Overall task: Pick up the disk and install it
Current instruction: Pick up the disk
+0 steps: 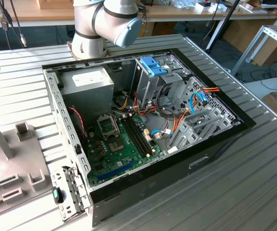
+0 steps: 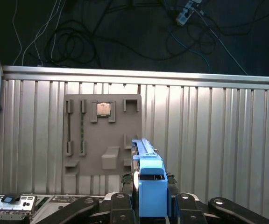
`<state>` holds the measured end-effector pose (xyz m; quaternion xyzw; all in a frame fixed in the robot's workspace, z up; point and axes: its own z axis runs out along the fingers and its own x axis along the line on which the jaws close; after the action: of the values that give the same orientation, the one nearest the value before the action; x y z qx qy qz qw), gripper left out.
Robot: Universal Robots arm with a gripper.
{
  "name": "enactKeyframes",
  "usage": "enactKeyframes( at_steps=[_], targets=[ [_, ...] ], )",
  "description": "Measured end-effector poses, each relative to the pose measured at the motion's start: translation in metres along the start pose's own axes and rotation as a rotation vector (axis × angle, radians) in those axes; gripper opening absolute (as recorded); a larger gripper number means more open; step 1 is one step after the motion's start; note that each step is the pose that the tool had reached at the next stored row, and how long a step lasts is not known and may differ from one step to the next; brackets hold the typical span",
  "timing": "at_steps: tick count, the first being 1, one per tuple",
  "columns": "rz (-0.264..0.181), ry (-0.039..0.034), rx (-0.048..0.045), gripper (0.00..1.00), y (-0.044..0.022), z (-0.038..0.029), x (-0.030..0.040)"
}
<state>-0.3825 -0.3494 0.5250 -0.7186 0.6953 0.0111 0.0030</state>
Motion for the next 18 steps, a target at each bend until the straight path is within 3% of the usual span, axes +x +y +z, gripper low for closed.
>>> enactKeyframes(
  at_steps=[10, 13, 16, 18],
  targets=[
    [-0.001, 0.0000, 0.0000, 0.36, -0.0078, -0.0001, -0.0014],
    [-0.001, 0.0000, -0.0001, 0.36, -0.0145, -0.0001, -0.0020],
    [-0.001, 0.0000, 0.0000, 0.36, -0.0282, -0.0002, -0.0033],
    [-0.001, 0.0000, 0.0000, 0.36, -0.0299, -0.0002, -0.0034]
  ],
)
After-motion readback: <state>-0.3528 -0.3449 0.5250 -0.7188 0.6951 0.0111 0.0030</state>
